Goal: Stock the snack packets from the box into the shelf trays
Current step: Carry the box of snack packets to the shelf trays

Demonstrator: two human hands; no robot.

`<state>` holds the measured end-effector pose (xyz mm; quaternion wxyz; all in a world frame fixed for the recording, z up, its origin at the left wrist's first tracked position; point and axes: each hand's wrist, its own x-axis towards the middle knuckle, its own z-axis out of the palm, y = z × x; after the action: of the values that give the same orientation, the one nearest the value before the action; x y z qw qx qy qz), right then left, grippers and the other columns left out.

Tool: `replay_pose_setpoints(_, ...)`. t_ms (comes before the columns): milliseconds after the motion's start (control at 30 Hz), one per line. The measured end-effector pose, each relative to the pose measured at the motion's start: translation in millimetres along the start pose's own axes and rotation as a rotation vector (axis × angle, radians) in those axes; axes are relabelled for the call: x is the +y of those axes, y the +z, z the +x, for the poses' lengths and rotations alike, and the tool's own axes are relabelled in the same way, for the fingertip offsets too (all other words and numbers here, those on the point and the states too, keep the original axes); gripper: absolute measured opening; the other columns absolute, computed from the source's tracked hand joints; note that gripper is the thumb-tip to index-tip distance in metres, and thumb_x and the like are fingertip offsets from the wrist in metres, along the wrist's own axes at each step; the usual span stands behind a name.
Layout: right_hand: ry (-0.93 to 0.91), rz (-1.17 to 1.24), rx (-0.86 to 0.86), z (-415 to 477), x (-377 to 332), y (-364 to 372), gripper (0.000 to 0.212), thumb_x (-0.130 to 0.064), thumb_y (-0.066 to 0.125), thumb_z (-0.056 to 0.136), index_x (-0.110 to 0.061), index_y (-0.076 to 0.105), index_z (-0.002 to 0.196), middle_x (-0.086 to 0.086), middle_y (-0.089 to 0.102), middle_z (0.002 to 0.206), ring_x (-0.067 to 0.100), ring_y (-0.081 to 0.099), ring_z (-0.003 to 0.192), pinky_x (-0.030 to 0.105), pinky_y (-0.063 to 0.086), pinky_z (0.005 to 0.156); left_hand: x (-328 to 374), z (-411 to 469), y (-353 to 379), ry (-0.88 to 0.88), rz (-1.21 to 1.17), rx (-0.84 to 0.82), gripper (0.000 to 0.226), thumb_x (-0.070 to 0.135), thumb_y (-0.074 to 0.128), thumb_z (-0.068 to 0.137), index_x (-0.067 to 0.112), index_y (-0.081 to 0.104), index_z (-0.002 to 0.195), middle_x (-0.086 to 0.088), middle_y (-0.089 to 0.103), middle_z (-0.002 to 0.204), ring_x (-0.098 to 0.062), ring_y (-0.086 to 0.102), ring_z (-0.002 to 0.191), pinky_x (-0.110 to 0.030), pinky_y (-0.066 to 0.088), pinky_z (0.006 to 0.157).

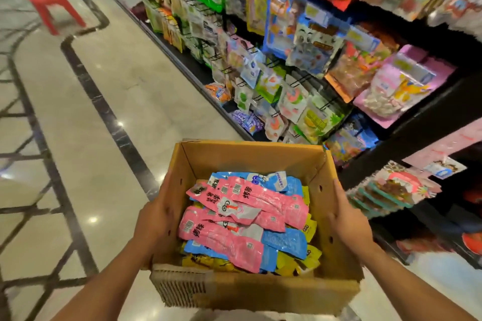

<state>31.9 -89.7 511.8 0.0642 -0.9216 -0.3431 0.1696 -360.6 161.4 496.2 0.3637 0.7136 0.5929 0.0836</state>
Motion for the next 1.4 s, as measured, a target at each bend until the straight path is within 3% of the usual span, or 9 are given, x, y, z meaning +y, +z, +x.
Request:
replay_pose_setpoints(167,-0.173,-0.035,-0.028,63,-107,5,0.106,-0.023,0.064,0.091,-0.046,-0.018,0.153,0.014,0.073,0.087,0.030,0.069,0.071,0.041,0.054,0.058,-36,32,-72,0.032,0.017,0.075,0.089,0.038,0.042,0.083,0.059,-0.002,0.156,-0.002,0.066,0.084,-0.028,0.063,0.070,-0.034,0.046,0.063)
replay_pose_setpoints(300,-0.314,-0.072,-0.026,113,-193,9,0.109,-0.026,0.068,0.090,-0.045,-0.018,0.154,0.018,0.072,0.104,0.036,0.070,0.084,0.045,0.057,0.068,-72,62,-121,-0.023,-0.014,0.134,0.092,0.037,0.047,0.083,0.059,-0.005,0.156,0.000,0.072,0.090,-0.028,0.069,0.074,-0.036,0.053,0.065)
replay_pose_setpoints(433,-0.463,-0.047,-0.030,162,-270,10,0.112,-0.022,0.070,0.089,-0.048,-0.018,0.153,0.019,0.071,0.109,0.036,0.070,0.084,0.048,0.057,0.069,-93,87,-156,-0.103,-0.021,0.268,0.093,0.018,0.060,0.092,0.046,0.007,0.162,-0.026,0.068,0.120,-0.034,0.072,0.085,-0.045,0.059,0.078)
replay_pose_setpoints(533,-0.556,-0.055,-0.037,201,-321,14,0.114,-0.020,0.069,0.087,-0.051,-0.021,0.151,0.018,0.072,0.093,0.034,0.068,0.072,0.047,0.056,0.061,-100,109,-179,-0.209,0.007,0.291,0.088,0.007,0.059,0.097,0.033,0.009,0.164,-0.029,0.059,0.132,-0.024,0.063,0.070,-0.031,0.050,0.062)
replay_pose_setpoints(633,-0.619,-0.069,-0.076,241,-372,17,0.116,-0.017,0.068,0.087,-0.051,-0.024,0.149,0.015,0.072,0.080,0.029,0.064,0.058,0.046,0.054,0.053,-113,136,-195,-0.292,0.036,0.314,0.087,0.012,0.056,0.100,0.036,0.002,0.164,-0.012,0.066,0.087,-0.007,0.052,0.058,-0.016,0.037,0.049)
replay_pose_setpoints(700,-0.666,-0.058,-0.096,269,-406,20,0.116,-0.016,0.068,0.087,-0.053,-0.023,0.149,0.015,0.072,0.079,0.030,0.065,0.060,0.049,0.054,0.054,-119,157,-206,-0.343,0.025,0.326,0.088,0.012,0.056,0.101,0.037,0.000,0.164,-0.005,0.062,0.078,-0.005,0.052,0.057,-0.012,0.034,0.044)
replay_pose_setpoints(933,-0.727,-0.129,-0.156,367,-525,27,0.111,-0.020,0.065,0.087,-0.052,-0.021,0.150,0.010,0.068,0.073,0.028,0.062,0.057,0.046,0.053,0.053,-127,245,-248,-0.401,0.024,0.432,0.099,0.015,0.057,0.099,0.065,-0.009,0.152,-0.021,0.046,0.154,-0.037,0.065,0.106,-0.033,0.045,0.073)
replay_pose_setpoints(1200,-0.852,-0.123,-0.183,466,-661,16,0.105,-0.018,0.062,0.087,-0.048,-0.015,0.154,0.009,0.070,0.080,0.031,0.065,0.066,0.047,0.055,0.062,-119,344,-309,-0.530,0.057,0.450,0.097,0.016,0.059,0.097,0.047,-0.008,0.160,-0.019,0.073,0.096,-0.035,0.068,0.081,-0.044,0.054,0.072)
replay_pose_setpoints(1400,-0.882,-0.117,-0.169,524,-761,24,0.105,-0.021,0.064,0.088,-0.048,-0.014,0.153,0.017,0.073,0.090,0.039,0.068,0.077,0.046,0.055,0.064,-132,421,-356,-0.526,-0.026,0.505,0.099,0.012,0.060,0.097,0.049,-0.006,0.160,-0.011,0.074,0.090,-0.025,0.067,0.071,-0.041,0.054,0.063)
